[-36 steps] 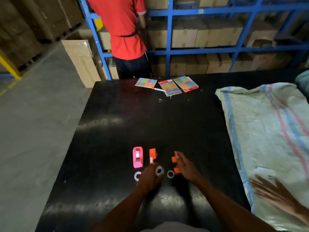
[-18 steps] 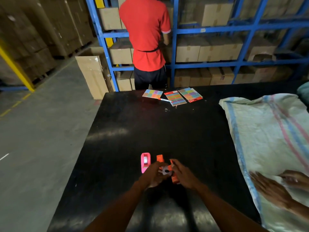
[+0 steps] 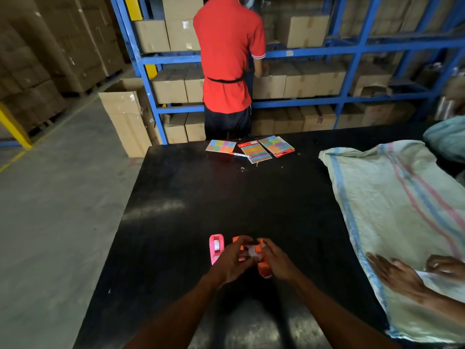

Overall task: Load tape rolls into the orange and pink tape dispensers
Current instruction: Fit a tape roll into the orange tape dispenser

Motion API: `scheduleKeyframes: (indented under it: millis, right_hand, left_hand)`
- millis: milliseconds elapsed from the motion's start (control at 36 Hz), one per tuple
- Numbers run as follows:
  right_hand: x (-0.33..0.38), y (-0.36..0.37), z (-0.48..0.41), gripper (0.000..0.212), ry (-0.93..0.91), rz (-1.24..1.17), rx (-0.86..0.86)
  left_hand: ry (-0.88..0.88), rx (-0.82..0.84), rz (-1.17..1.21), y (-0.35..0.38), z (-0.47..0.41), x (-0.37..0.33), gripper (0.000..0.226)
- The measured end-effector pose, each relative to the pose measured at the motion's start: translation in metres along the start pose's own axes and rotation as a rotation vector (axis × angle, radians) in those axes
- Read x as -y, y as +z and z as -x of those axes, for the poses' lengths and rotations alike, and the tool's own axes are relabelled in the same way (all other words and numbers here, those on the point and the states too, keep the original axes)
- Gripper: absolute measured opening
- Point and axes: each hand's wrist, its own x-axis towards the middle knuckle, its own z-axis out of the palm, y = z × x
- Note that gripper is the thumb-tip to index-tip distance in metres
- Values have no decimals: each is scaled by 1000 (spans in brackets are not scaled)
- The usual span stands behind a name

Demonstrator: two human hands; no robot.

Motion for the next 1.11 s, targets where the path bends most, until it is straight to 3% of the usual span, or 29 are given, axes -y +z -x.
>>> scheduleKeyframes:
  millis: [306, 556, 667, 944, 1111]
  right_hand:
    - [7, -4, -7, 37, -24, -10, -1]
    - [19, 0, 0, 35, -96, 30, 67]
    - [24, 8, 5, 27, -104, -66, -5]
    - [26, 8, -6, 32, -105, -113, -8]
    - [20, 0, -23, 34, -63, -112, -31]
  left_hand:
    - [79, -85, 188, -3, -3, -3, 31]
    - [-18, -66, 258, -14, -13, 9, 33]
    - [-56, -83, 317, -16, -15, 4, 35]
    - [-112, -175, 483, -14, -30, 13, 39]
    - [-235, -291, 561, -18, -37, 16, 22]
